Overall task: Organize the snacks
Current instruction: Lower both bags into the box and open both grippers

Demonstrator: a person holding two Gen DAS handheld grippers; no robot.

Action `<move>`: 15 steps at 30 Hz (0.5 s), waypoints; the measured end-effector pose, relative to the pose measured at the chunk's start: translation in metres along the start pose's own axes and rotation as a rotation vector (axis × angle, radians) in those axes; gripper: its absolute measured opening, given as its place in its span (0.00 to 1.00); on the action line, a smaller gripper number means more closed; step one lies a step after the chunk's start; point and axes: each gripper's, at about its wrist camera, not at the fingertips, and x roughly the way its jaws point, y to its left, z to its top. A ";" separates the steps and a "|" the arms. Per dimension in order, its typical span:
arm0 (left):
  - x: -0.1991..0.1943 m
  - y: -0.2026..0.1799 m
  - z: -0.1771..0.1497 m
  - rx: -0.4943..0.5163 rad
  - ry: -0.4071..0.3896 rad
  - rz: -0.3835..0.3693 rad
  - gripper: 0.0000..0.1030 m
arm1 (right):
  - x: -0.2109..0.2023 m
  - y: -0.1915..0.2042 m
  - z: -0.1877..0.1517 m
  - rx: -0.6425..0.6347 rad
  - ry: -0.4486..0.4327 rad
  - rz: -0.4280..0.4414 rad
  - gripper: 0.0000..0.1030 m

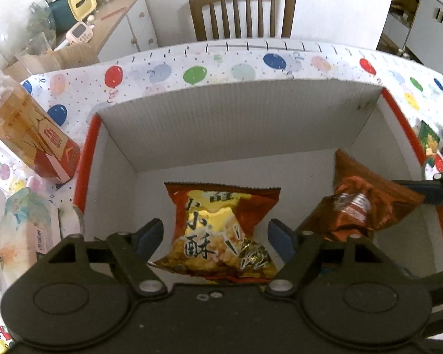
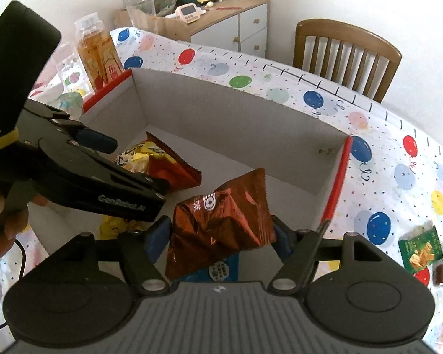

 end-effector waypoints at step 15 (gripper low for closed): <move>-0.059 -0.007 -0.010 -0.042 -0.149 -0.008 0.85 | -0.064 -0.011 -0.010 0.017 -0.111 0.000 0.78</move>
